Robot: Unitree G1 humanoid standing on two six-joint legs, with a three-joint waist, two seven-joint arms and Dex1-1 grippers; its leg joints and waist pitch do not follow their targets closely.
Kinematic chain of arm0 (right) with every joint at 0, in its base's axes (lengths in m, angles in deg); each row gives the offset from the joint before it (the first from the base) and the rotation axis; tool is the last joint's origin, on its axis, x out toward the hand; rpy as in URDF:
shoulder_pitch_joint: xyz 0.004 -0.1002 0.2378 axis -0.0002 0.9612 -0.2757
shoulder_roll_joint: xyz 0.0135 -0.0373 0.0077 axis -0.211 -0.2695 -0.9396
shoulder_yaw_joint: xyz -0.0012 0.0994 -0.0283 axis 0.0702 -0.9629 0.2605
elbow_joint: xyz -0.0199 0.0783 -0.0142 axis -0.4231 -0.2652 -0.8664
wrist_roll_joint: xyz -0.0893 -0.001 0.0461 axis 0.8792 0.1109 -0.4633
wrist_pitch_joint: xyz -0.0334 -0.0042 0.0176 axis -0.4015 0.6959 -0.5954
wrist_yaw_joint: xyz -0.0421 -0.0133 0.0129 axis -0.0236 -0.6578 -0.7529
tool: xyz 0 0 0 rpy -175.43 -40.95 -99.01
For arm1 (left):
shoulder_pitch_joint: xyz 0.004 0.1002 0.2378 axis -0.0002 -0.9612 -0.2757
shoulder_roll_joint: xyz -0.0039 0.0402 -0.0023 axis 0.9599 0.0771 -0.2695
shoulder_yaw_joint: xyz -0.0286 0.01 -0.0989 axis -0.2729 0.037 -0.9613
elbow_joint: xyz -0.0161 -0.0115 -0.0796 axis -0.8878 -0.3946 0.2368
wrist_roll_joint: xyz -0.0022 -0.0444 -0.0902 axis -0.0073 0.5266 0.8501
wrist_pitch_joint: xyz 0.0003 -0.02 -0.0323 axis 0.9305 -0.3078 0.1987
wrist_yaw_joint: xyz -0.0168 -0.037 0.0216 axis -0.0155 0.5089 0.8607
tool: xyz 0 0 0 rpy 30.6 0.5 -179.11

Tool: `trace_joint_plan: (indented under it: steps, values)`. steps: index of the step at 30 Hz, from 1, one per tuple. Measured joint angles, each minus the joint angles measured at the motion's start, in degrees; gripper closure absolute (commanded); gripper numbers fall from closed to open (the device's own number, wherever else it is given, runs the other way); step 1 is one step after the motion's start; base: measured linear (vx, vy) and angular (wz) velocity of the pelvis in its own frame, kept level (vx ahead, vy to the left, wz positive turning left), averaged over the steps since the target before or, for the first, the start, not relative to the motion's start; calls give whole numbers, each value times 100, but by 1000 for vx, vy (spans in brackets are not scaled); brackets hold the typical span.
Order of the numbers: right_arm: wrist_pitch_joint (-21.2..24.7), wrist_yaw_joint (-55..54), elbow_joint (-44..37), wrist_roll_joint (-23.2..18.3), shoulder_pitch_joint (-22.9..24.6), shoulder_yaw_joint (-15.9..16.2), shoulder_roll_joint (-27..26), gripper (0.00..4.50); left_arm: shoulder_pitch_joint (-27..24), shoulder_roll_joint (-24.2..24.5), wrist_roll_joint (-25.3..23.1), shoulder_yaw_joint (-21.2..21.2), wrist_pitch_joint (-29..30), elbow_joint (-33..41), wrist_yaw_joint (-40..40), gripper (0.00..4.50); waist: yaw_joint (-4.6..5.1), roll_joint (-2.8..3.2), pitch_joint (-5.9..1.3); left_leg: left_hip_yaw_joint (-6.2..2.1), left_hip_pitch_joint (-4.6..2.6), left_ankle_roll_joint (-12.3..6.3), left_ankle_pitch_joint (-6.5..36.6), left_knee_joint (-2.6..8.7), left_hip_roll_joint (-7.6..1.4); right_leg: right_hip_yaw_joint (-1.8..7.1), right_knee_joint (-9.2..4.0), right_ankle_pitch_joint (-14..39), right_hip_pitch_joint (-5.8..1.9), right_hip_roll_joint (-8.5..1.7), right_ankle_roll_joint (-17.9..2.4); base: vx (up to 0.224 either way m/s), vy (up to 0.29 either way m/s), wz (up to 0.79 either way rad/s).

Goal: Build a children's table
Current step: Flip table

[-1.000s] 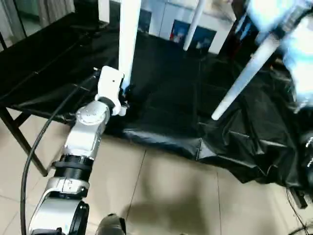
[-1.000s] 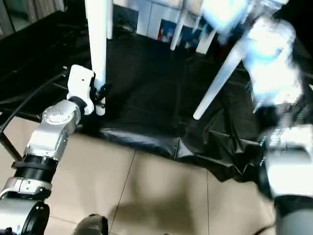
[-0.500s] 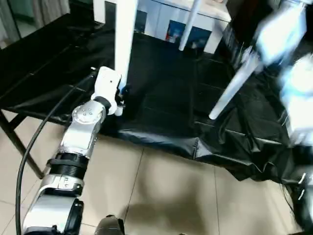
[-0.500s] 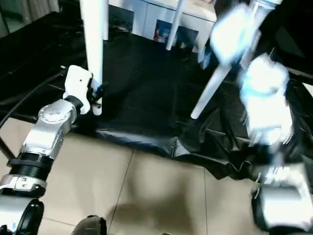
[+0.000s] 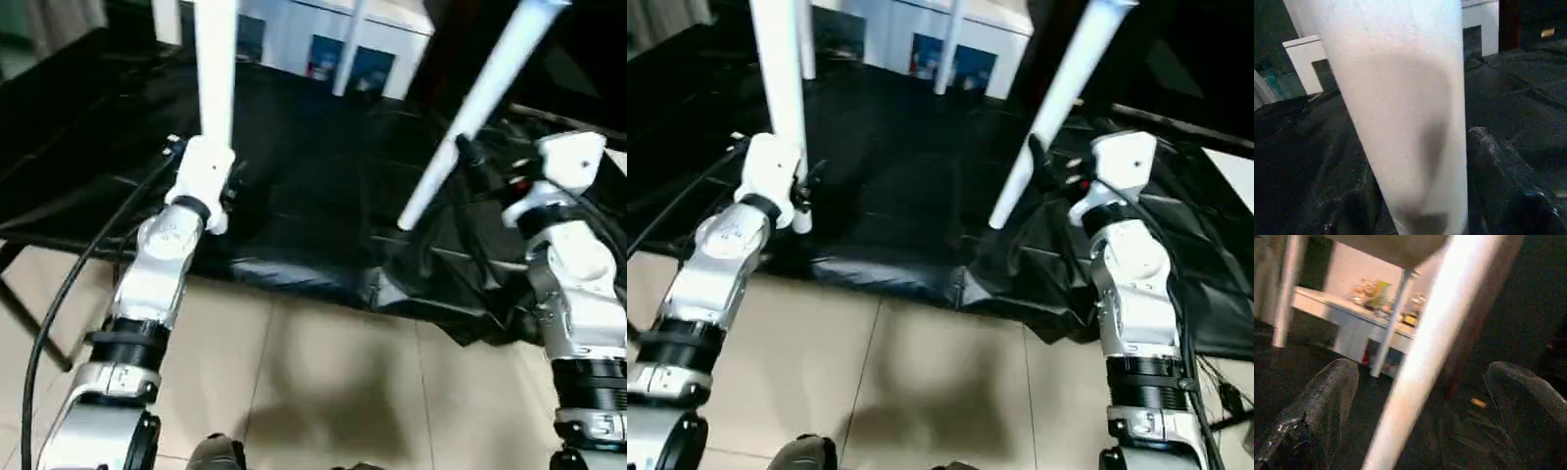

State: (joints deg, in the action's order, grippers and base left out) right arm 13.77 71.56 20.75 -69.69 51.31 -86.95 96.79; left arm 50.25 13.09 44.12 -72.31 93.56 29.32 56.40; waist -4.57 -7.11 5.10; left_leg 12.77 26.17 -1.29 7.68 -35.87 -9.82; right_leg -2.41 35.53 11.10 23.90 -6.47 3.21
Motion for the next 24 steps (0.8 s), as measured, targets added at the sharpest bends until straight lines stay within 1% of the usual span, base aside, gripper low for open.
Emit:
trace_joint_plan:
  steps: [2, 3, 5, 6, 7, 9, 10, 11, 12, 13, 14, 15, 16, 17, 18, 19, 20, 21, 22, 23, 24]
  values:
    - [101, -166, 80, 20, -28, -43, -13, 0, -65, -14, 101, -16, -19, 101, -72, 174, 9, -1, 12, 0, -8, 0, 0, 40, 3, -7, -60, 0, 0, 1, 0, 0, 0, 0]
    - [116, -217, 177, 18, -66, -79, -19, 0, -91, -16, 130, -15, -18, 148, -98, 174, 21, 0, 24, 0, -9, 0, 0, 44, 5, -5, -69, 0, 2, 1, 0, 0, 0, 0]
    - [157, -294, 671, -3, -338, -175, -27, 0, -195, 8, 166, -20, 24, 338, -145, 174, 103, 7, 84, 0, -18, 1, 1, 44, 14, 2, -78, 2, 3, -1, -3, 0, 0, 0]
    - [154, -289, 1002, -40, -521, -245, -20, 0, -213, 18, 168, -20, 67, 417, -158, 174, 130, 13, 116, -1, -18, 1, 1, 45, 16, 1, -85, 3, 8, -3, -5, 0, 0, 0]
    - [138, -247, 1361, -83, -703, -310, -12, 0, -230, 25, 168, -21, 141, 536, -187, 174, 163, 23, 167, -6, -18, 1, 1, 55, 15, -10, -103, 4, 5, -2, -6, 0, 0, 0]
    - [29, -90, 1864, -99, -985, -309, 13, 0, -252, 76, 169, -24, 284, 748, -222, 174, 229, 53, 277, -2, -14, 2, 1, 117, 21, -39, -138, 31, 14, 5, -53, -61, 16, -6]
    - [-28, 78, 2188, -111, -1175, -300, 29, 0, -254, 123, 169, -22, 401, 872, -269, 174, 264, 64, 352, 26, -9, 2, 1, 213, 44, -65, -129, 98, 15, 2, -164, -75, 12, -2]
    - [-102, 197, 2376, -113, -1266, -289, 37, 0, -258, 164, 171, -24, 501, 954, -300, 174, 263, 47, 400, 67, -18, 2, 1, 292, 59, -61, -117, 160, 57, -13, -267, -67, -9, 5]
    - [-164, 289, 2523, -107, -1311, -252, 48, 0, -273, 184, 181, -23, 597, 1037, -333, 174, 259, 28, 433, 97, -15, 3, 1, 368, 76, -29, -128, 186, 107, -48, -307, -67, -9, 5]
    - [-226, 370, 2717, -91, -1399, -180, 53, 0, -319, 196, 235, -50, 739, 1168, -352, 174, 224, 0, 517, 97, -30, 76, 52, 389, 105, -15, -167, 165, 161, -84, -268, -54, -43, 5]
    - [-242, 413, 2818, -81, -1450, -150, 57, 0, -345, 196, 274, -74, 819, 1222, -379, 174, 185, 7, 570, 48, -15, 115, 78, 349, 113, -30, -175, 138, 125, -102, -222, 0, 0, 0]
    - [-294, 436, 2930, -73, -1494, -128, 44, 0, -393, 204, 328, -114, 914, 1304, -404, 174, 142, 36, 634, -44, -8, 116, 74, 310, 120, -92, -193, 116, 105, -103, -189, 0, 0, 0]
    - [-323, 460, 3018, -73, -1513, -113, 41, 0, -435, 211, 400, -154, 998, 1384, -426, 174, 117, 46, 684, -117, -1, 132, 62, 291, 118, -161, -224, 116, 81, -102, -189, -2, 33, -31]
    - [-359, 512, 3139, -74, -1581, -106, 11, 0, -483, 226, 483, -242, 1060, 1427, -437, 174, 130, 61, 736, -168, 11, 163, 45, 306, 97, -216, -264, 129, 68, -63, -211, -64, 28, -19]
    - [-419, 586, 3248, -75, -1663, -107, 6, 0, -509, 221, 534, -309, 1104, 1451, -439, 174, 154, 70, 777, -166, 19, 176, 38, 326, 86, -259, -236, 168, 70, -54, -278, -64, 28, -19]
    - [-595, 681, 3502, -66, -1809, -112, 17, 0, -553, 210, 637, -376, 1124, 1560, -440, 174, 141, 50, 825, -85, 36, 205, 20, 402, 87, -324, 98, 304, 119, -65, -511, -93, 5, 4]
    - [-699, 722, 3654, -59, -1833, -143, 55, 0, -556, 174, 695, -373, 1123, 1648, -445, 174, 69, -16, 829, 86, 66, 212, 15, 488, 87, -300, 416, 379, 107, -51, -622, -49, -85, 22]
    - [-756, 730, 3785, -55, -1914, -164, 77, 0, -570, 165, 738, -389, 1110, 1773, -447, 174, -7, -156, 818, 270, 66, 239, -1, 597, 100, -144, 476, 371, 95, -34, -460, -49, -85, 22]
    - [-844, 743, 3978, -37, -2075, -145, 43, 0, -676, 176, 741, -438, 1106, 1876, -447, 174, -61, -148, 892, 4, 124, 350, 96, 373, 194, -115, 374, 244, 191, -85, -231, -9, -134, 15]
    - [-876, 752, 4059, -25, -2142, -124, 9, 0, -791, 178, 739, -449, 1112, 1891, -446, 174, -146, -63, 914, -430, 80, 374, 108, 55, 241, -190, 337, 206, 141, -83, -232, 0, 0, 0]
    - [-926, 767, 4155, -18, -2187, -108, -8, 0, -842, 184, 733, -458, 1134, 1895, -443, 174, -140, 31, 931, -707, -36, 385, 102, -136, 242, -328, 323, 200, 133, -82, -235, 0, 0, 0]
